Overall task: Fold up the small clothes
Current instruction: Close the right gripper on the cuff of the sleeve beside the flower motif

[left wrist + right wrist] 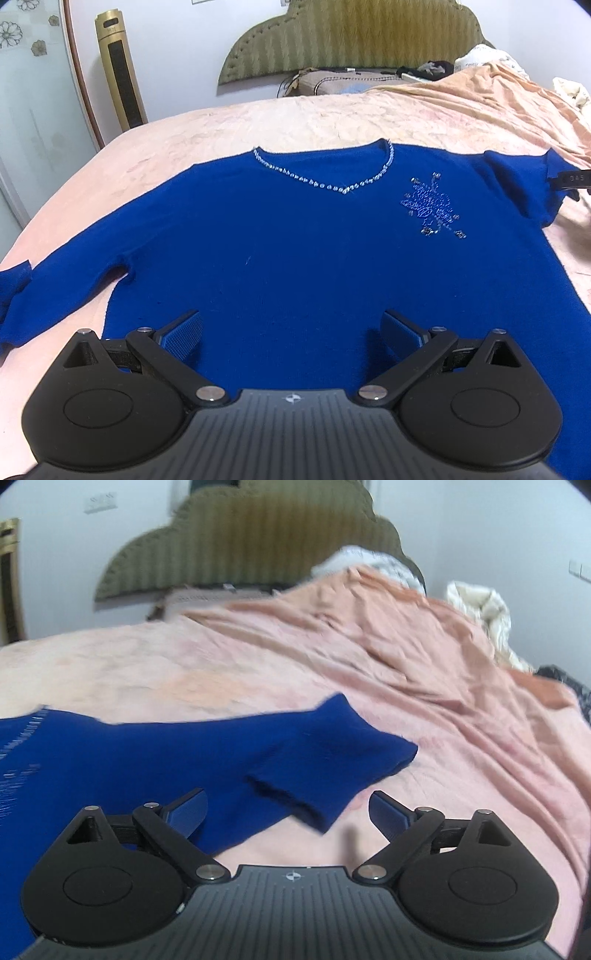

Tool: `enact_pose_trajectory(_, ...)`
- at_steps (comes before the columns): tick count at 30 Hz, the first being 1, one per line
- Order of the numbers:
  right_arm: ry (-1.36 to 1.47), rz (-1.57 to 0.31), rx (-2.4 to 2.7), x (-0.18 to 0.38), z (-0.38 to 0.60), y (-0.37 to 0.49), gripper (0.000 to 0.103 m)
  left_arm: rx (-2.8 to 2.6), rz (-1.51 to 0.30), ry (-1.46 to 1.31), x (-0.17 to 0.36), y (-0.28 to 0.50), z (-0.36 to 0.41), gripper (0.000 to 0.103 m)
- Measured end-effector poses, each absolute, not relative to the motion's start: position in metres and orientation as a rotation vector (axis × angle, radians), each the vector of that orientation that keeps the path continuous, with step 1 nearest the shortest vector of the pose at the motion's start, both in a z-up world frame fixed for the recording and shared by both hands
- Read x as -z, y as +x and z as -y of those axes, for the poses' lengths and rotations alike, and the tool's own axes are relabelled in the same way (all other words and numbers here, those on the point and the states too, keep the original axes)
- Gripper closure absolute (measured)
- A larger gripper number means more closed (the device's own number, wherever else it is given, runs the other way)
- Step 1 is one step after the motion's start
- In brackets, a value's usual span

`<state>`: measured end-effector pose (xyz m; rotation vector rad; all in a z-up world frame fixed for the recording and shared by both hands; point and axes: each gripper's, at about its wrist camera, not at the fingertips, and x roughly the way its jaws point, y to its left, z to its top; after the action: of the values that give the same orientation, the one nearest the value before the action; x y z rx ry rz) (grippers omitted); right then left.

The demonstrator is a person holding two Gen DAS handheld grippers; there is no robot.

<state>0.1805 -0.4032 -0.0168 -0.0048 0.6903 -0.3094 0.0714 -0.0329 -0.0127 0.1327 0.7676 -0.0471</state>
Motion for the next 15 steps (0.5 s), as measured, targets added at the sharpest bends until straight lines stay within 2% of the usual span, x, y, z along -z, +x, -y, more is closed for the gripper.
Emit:
enact_pose_trajectory(4,0.003,-0.677,0.314,0.024,0.416,0.196,0.023,0.034,-0.793,0.127,0.018,0.079,0.030,0.000)
enact_pose_trajectory(5,0.002,-0.668,0.317,0.023,0.418,0.199,0.027,0.030,-0.798,0.123,0.019,0.081,0.029,0.000)
enact_pose_trajectory(6,0.000,-0.659,0.332,0.022,0.419,0.200,0.040,0.028,-0.802,0.120,0.020,0.082,0.028,0.000)
enact_pose_trajectory(7,0.000,-0.648,0.350,0.019,0.422,0.200,0.047,0.027,-0.806,0.116,0.021,0.083,0.028,0.000)
enact_pose_trajectory(9,0.033,-0.635,0.373,0.014,0.431,0.200,0.074,0.028,-0.812,0.111,0.022,0.085,0.027,0.000)
enact_pose_trajectory(12,0.123,-0.608,0.385,0.005,0.451,0.196,0.092,0.032,-0.814,0.113,0.022,0.086,0.027,0.000)
enact_pose_trajectory(15,0.205,-0.580,0.385,-0.003,0.472,0.191,0.097,0.032,-0.818,0.111,0.023,0.087,0.026,0.000)
